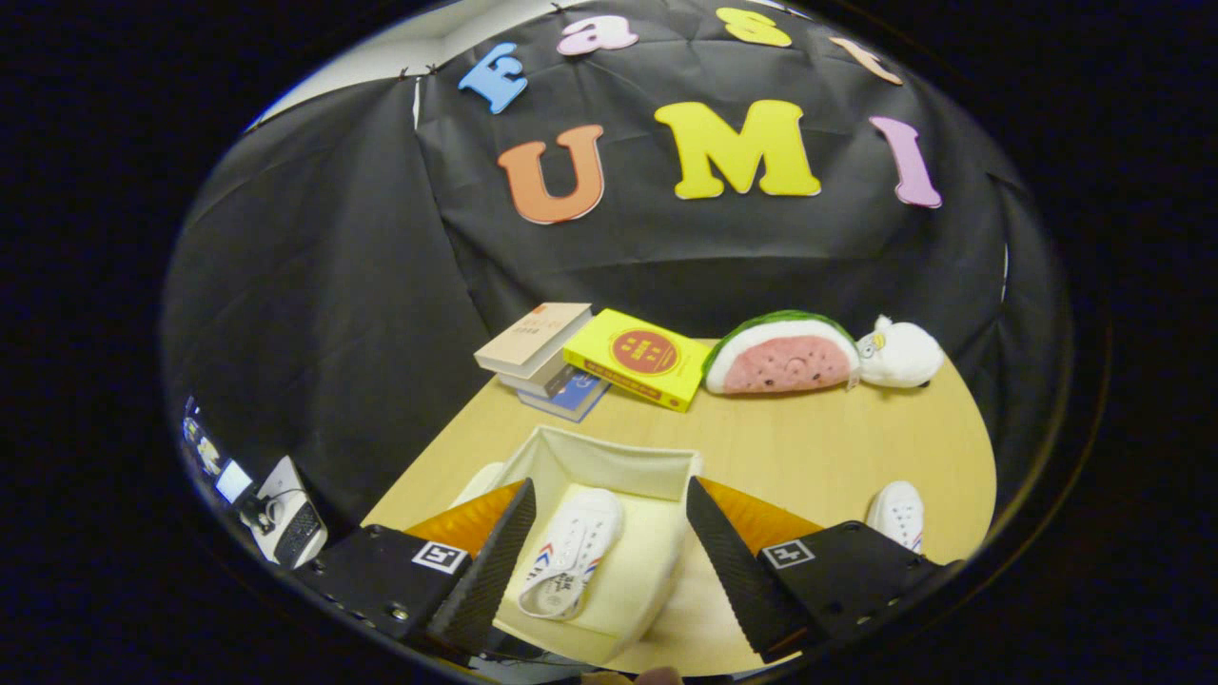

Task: Open the storage box then place both shoes into the box .Put the left shoe in first, then the right shoe, with the right side of both shoes facing outward in a uniform manner.

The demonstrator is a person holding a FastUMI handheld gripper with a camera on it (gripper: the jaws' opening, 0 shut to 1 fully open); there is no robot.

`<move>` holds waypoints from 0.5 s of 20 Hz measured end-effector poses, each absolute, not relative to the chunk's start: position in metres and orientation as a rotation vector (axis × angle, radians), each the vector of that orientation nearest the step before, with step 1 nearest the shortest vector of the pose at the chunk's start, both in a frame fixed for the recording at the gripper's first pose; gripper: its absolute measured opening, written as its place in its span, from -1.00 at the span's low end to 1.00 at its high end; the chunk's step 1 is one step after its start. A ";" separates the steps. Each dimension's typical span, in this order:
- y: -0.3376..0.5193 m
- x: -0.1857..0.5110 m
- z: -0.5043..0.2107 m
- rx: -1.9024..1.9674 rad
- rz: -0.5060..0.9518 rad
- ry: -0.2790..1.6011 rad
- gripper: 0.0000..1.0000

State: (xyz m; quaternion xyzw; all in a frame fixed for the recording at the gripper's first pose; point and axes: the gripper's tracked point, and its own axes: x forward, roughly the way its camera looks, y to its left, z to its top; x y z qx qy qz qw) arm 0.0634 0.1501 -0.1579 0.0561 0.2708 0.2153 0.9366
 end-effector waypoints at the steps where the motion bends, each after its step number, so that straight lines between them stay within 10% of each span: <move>1: 0.127 0.066 -0.156 0.115 0.423 0.540 0.92; 10: -0.074 0.098 -0.202 0.137 0.245 0.543 0.92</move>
